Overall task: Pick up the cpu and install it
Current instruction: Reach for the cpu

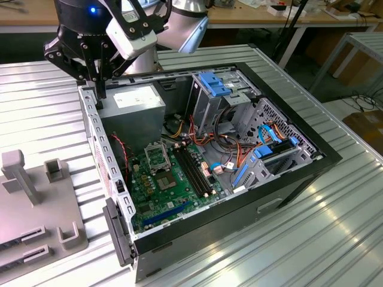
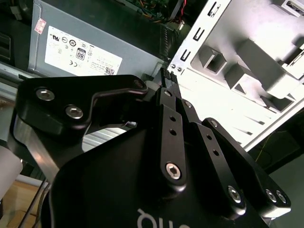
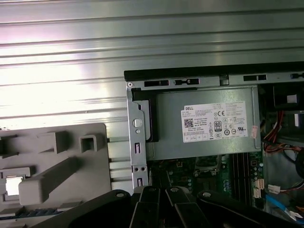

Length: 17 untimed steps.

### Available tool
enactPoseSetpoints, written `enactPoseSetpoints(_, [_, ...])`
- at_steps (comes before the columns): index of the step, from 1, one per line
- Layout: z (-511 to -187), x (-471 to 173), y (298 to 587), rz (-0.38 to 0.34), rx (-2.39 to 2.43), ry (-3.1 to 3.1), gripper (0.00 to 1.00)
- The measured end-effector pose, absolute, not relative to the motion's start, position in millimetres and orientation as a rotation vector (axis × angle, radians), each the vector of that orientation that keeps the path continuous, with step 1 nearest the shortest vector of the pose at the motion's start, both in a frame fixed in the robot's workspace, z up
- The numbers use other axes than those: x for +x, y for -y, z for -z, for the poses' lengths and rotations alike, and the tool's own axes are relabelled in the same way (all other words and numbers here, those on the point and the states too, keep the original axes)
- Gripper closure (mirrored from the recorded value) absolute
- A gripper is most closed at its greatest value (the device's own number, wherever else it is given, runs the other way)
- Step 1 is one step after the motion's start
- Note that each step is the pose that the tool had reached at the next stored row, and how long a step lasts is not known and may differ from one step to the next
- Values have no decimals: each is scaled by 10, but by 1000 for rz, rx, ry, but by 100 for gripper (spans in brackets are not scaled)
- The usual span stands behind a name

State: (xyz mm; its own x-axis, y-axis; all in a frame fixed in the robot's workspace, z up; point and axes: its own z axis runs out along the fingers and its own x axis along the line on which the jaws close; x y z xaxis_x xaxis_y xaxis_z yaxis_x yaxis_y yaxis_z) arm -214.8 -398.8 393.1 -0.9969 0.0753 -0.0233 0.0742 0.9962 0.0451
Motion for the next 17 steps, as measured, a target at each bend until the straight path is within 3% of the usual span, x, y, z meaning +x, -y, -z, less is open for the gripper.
enactPoseSetpoints(17, [-3931,-2248,3988,-69,117,-3114,89])
